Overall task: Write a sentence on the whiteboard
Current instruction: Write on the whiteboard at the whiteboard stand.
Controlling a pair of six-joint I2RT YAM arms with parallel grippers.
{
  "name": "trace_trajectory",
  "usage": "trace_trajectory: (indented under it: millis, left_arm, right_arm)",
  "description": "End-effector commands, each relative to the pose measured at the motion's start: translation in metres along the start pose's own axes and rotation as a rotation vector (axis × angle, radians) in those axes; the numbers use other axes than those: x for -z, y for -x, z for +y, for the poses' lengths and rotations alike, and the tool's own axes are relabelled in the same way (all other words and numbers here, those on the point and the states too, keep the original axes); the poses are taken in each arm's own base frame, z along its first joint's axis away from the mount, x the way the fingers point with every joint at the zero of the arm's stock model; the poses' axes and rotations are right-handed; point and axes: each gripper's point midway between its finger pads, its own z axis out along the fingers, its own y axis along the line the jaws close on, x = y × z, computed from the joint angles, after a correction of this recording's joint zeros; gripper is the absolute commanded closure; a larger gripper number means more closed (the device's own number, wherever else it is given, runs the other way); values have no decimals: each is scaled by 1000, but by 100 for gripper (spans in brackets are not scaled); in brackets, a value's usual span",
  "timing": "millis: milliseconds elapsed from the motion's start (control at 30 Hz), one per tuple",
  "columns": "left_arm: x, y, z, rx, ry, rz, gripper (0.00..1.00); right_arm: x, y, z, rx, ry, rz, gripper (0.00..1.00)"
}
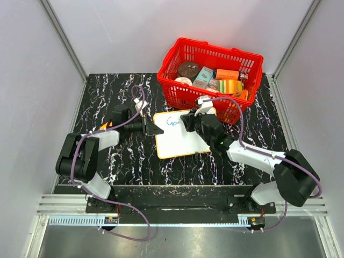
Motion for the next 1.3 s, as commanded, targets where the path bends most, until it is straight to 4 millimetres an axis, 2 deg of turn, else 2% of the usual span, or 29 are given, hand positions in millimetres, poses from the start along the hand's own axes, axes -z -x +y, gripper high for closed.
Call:
trace_trajectory:
  millis: [0,167,300,400,533,833,1267]
  left_arm:
    - [-4,-15,39,-74,155,26,100]
    - [-4,-14,40,-77,156,25,100]
    - [-4,-14,40,-73,158,27,100]
    - [-5,-15,41,-72,160,27,100]
    - [-5,-14,41,-73,160,27,100]
    - [-5,-15,40,-74,159,28,100]
    - [-6,-15,40,-73,156,32,100]
  right_arm:
    - [-5,27,6,-4,-6,-66,100]
    - [-5,28,9,-8,11,-66,100]
    - [2,36,13,-14,36,-80,100]
    - [15,51,16,-29,50,-124,100]
    - [20,55,10,-22,24,-132,100]
    - [10,35,-3,6,-27,-83,100]
    - [4,24,-17,16,-78,-59,100]
